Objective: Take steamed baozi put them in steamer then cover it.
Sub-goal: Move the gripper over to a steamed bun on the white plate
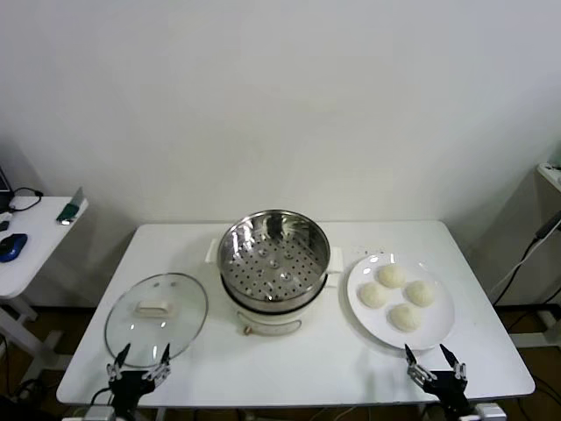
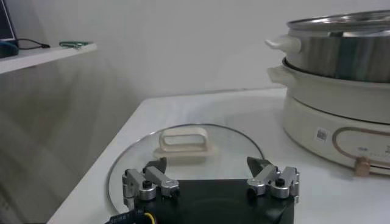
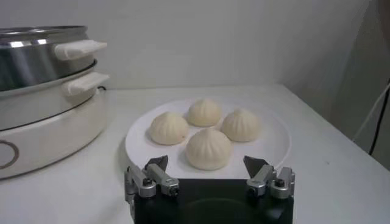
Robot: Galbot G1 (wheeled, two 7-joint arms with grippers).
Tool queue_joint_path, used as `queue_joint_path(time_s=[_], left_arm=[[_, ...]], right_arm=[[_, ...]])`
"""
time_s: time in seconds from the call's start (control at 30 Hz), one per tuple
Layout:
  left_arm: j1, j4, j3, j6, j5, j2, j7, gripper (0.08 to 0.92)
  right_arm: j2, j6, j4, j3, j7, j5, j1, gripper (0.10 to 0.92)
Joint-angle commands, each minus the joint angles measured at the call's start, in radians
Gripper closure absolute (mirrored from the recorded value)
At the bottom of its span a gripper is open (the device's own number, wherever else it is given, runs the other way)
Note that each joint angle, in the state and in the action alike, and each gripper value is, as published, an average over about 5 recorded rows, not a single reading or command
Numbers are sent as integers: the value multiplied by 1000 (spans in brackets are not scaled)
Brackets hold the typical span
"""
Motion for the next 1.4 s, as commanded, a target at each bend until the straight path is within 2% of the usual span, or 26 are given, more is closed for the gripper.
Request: queue_joint_path(time_s=[0.03, 0.17, 0.33, 0.5, 0.7, 0.87, 1.03, 1.2, 1.4], left_arm=[[0, 2, -4, -4, 0, 0, -1, 177], [0, 2, -6, -7, 0, 2, -1, 177], [-1, 1, -4, -8, 0, 6, -2, 177], [-9, 1, 2, -8, -1, 6, -2, 177], [-12, -5, 7, -10, -1, 6, -1, 177], [-10, -11, 4, -14, -2, 9, 0, 177], [-9, -7, 2, -21, -1, 11, 0, 177], [-8, -4, 5, -23, 0, 12, 2, 177], [-17, 9, 11, -25, 2, 15, 3, 177]], right_arm=[[3, -48, 4, 5, -3, -45, 27, 203], [-20, -121, 6, 26, -13, -97, 94, 203], [-132, -208, -1, 41, -67, -137, 246, 203], [-311, -298, -62, -26, -193, -151, 442, 203], [-555, -374, -216, -273, -395, -223, 722, 203], [-690, -283, -395, -572, -641, -358, 1050, 203], [-741, -120, -592, -960, -892, -440, 1457, 203], [-697, 36, -742, -1396, -1116, -400, 1885, 203], [-563, 55, -863, -1785, -1214, -342, 2196, 203]])
